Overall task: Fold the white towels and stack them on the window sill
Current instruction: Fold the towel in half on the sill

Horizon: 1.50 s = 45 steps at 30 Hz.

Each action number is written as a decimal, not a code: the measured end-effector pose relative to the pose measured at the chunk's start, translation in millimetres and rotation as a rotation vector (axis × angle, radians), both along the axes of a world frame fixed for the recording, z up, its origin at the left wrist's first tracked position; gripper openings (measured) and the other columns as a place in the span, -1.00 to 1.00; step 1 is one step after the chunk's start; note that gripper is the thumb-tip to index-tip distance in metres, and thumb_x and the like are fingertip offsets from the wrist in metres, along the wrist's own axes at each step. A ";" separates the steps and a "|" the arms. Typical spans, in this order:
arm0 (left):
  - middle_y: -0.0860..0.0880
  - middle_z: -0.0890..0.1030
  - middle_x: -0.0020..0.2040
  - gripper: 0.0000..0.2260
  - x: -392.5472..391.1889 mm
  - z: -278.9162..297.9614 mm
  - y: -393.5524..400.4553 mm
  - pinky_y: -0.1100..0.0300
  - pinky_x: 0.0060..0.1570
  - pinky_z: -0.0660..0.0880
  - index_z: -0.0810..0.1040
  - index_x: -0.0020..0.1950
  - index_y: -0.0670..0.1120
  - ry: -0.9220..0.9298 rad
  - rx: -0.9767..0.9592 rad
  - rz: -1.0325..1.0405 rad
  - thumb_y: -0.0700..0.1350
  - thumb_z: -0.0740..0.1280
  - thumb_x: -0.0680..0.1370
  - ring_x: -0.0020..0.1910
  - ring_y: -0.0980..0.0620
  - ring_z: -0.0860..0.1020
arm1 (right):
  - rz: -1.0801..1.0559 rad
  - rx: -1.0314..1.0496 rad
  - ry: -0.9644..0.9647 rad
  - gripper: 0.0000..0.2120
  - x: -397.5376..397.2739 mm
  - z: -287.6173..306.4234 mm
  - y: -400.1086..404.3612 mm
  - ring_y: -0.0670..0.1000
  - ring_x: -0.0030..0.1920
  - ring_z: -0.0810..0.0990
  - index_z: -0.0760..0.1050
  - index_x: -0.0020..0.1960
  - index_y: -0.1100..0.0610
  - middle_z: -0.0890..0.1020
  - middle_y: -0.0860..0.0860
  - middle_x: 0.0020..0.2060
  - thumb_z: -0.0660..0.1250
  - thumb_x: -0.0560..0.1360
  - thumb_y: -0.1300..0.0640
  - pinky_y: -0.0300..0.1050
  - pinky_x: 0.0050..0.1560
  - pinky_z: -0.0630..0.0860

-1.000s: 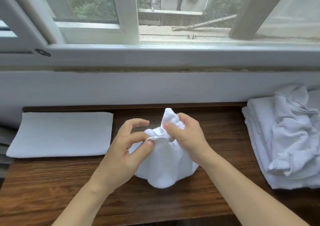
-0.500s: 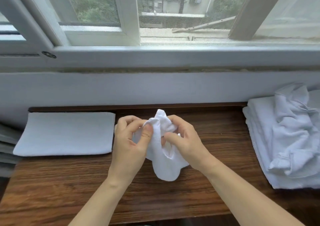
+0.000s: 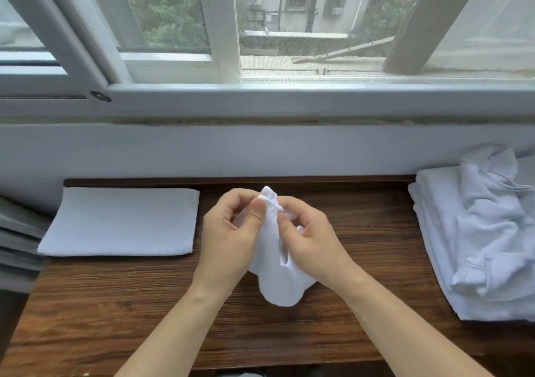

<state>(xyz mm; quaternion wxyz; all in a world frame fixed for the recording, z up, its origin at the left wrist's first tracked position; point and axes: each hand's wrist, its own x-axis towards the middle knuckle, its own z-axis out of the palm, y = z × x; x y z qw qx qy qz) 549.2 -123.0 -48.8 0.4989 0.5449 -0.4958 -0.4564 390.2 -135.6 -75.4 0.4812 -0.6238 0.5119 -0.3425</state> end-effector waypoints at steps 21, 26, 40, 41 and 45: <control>0.00 0.63 -0.09 -0.86 22.3 2.5 -22.9 0.23 -0.05 0.54 0.50 -0.05 0.01 0.035 -0.093 0.438 -0.21 0.35 0.64 -0.14 0.14 0.60 | -0.434 -0.029 0.048 -0.67 -46.3 28.5 -7.0 0.00 -0.28 0.60 0.52 0.13 -0.06 0.62 -0.04 -0.36 0.18 0.60 -0.27 0.21 -0.11 0.60; 0.07 0.53 -0.09 -0.81 54.7 0.2 -24.4 0.38 -0.12 0.47 0.43 -0.06 0.07 -0.051 -0.136 0.538 -0.20 0.29 0.68 -0.17 0.23 0.51 | -0.712 -0.055 -0.117 -0.41 -88.2 37.4 -19.6 -0.02 -0.21 0.51 0.56 0.08 0.07 0.53 -0.05 -0.28 0.11 0.44 -0.39 0.01 -0.08 0.44; 0.06 0.46 -0.08 -0.87 47.8 -3.9 -29.6 0.30 0.00 0.44 0.42 -0.02 0.01 0.232 -0.171 0.801 -0.19 0.18 0.67 -0.15 0.20 0.46 | 0.079 0.251 -0.122 -0.50 -126.9 39.9 -1.8 0.01 -0.09 0.66 0.62 0.26 -0.03 0.62 -0.01 -0.10 0.61 0.38 -0.10 0.00 -0.03 0.58; 0.06 0.46 -0.09 -0.88 49.1 -2.5 -30.3 0.31 -0.01 0.44 0.42 -0.02 0.01 0.234 -0.199 0.816 -0.19 0.18 0.66 -0.16 0.21 0.46 | 0.108 0.256 -0.105 -0.55 -127.4 39.9 2.6 0.05 -0.01 0.70 0.62 0.27 -0.01 0.67 0.02 0.00 0.59 0.40 -0.02 -0.01 -0.01 0.62; 0.06 0.46 -0.08 -0.89 50.0 1.0 -29.9 0.31 -0.01 0.43 0.40 -0.01 0.00 0.234 -0.309 0.812 -0.20 0.17 0.64 -0.17 0.23 0.47 | -0.047 0.196 0.071 -0.83 -118.7 34.4 10.3 0.04 0.01 0.74 0.72 0.04 0.03 0.75 0.01 -0.03 0.57 0.46 0.14 -0.05 -0.03 0.69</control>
